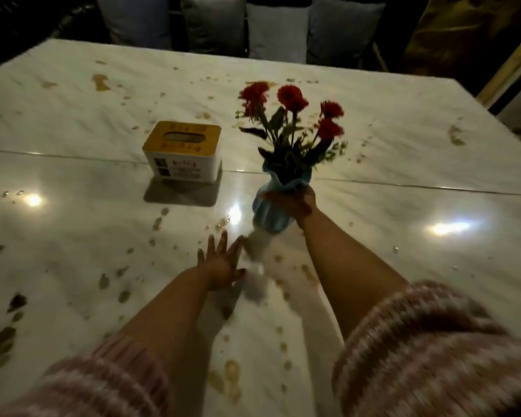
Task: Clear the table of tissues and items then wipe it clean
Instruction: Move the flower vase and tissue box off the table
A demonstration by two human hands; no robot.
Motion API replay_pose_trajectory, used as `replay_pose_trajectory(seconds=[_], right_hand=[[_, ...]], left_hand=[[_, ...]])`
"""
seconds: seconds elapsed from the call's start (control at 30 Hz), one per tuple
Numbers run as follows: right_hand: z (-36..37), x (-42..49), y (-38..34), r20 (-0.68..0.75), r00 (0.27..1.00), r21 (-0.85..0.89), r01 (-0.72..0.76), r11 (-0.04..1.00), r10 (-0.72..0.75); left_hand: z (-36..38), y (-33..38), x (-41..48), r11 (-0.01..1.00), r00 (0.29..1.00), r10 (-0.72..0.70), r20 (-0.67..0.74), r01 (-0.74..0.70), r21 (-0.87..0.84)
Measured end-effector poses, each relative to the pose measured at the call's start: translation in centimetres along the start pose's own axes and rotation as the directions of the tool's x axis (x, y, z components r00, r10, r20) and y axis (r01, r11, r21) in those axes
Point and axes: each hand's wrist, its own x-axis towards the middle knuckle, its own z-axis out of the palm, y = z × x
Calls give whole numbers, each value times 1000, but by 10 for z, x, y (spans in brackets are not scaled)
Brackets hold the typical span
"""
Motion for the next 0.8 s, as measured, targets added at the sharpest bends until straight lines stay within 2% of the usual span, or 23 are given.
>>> replay_pose_trajectory(seconds=[0.07, 0.17, 0.2, 0.27, 0.4, 0.53, 0.8], right_hand=[[-15, -23, 10, -31, 999, 65, 32, 997, -30], [-34, -64, 28, -15, 1000, 52, 20, 998, -20], [-41, -79, 32, -12, 1000, 101, 15, 995, -14], [-59, -107, 44, -41, 999, 126, 34, 991, -29], [-91, -164, 67, -98, 992, 52, 79, 996, -73], [-133, -213, 95, -165, 982, 24, 96, 995, -91], [-278, -309, 167, -236, 972, 156, 34, 987, 4]], left_hand=[[4, 1, -17, 995, 997, 10, -80, -18, -94], [15, 6, -45, 997, 972, 14, -233, -32, -76], [18, 10, -56, 997, 967, 32, -252, -50, -65], [24, 19, -78, 995, 965, 80, -249, -90, -30], [45, 45, -120, 982, 955, 187, -229, -178, 58], [74, 84, -150, 975, 942, 217, -257, -199, 95], [158, 210, -184, 956, 932, 291, -218, -271, 115]])
